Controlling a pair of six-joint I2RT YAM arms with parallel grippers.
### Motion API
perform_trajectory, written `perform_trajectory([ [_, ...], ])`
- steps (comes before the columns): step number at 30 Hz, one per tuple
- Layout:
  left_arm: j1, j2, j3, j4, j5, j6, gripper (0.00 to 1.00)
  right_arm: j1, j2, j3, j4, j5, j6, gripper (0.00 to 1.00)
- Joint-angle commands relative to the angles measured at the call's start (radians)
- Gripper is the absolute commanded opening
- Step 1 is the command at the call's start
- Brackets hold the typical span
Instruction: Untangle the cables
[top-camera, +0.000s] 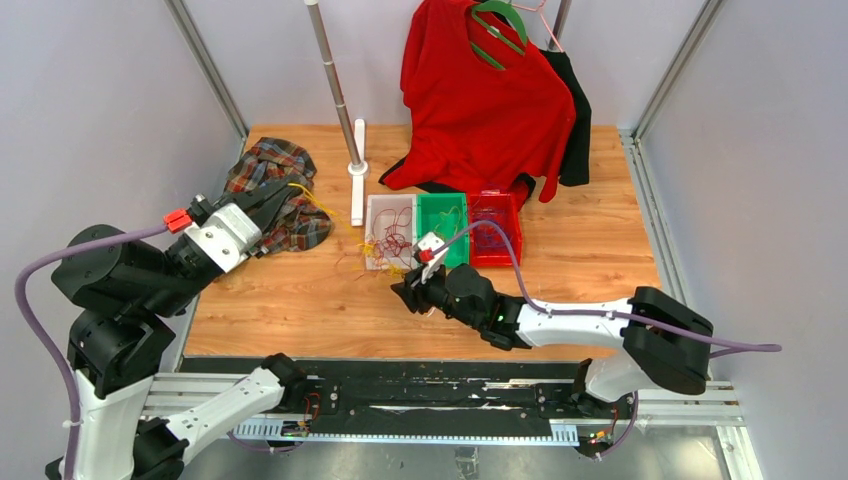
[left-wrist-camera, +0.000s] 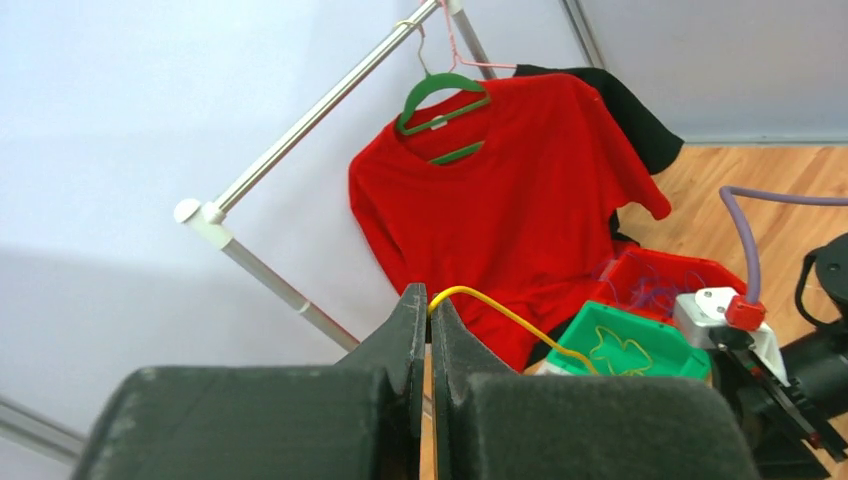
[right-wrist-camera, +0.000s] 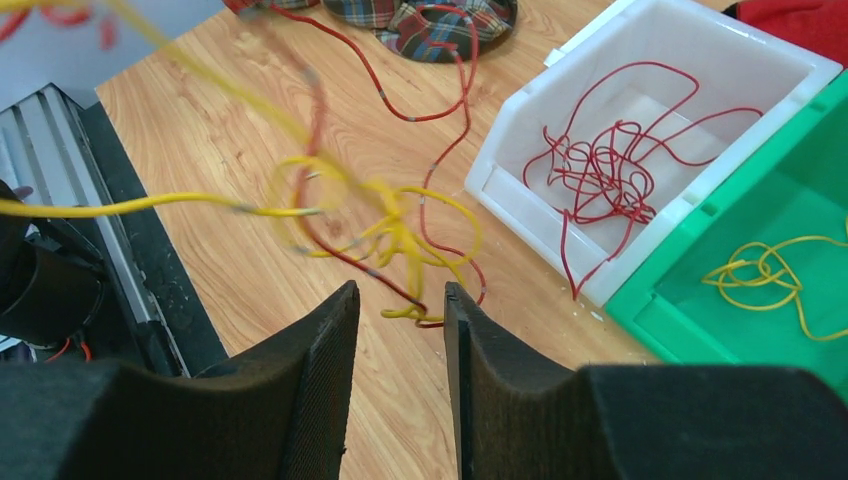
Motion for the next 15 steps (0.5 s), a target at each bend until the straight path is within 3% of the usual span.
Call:
perform_trajectory([
  [1, 0.000, -0.014, -0.012, 0.108, -0.053, 0.020, 0.01, -0.010, -0.049, -0.014, -0.084, 0.063, 0.010, 0.36],
  [5, 0.000, -0.023, -0.038, 0.205, -0.162, 0.032, 0.00, -0.010, -0.097, -0.021, -0.174, 0.082, 0.004, 0.33],
  [11, 0.000, -0.017, -0.032, 0.473, -0.349, 0.144, 0.00, -0.010, -0.147, -0.091, -0.234, 0.085, 0.081, 0.15],
  [15, 0.000, 0.018, 0.020, 0.550, -0.387, 0.248, 0.00, -0.008, -0.170, -0.130, -0.263, 0.097, 0.158, 0.02],
])
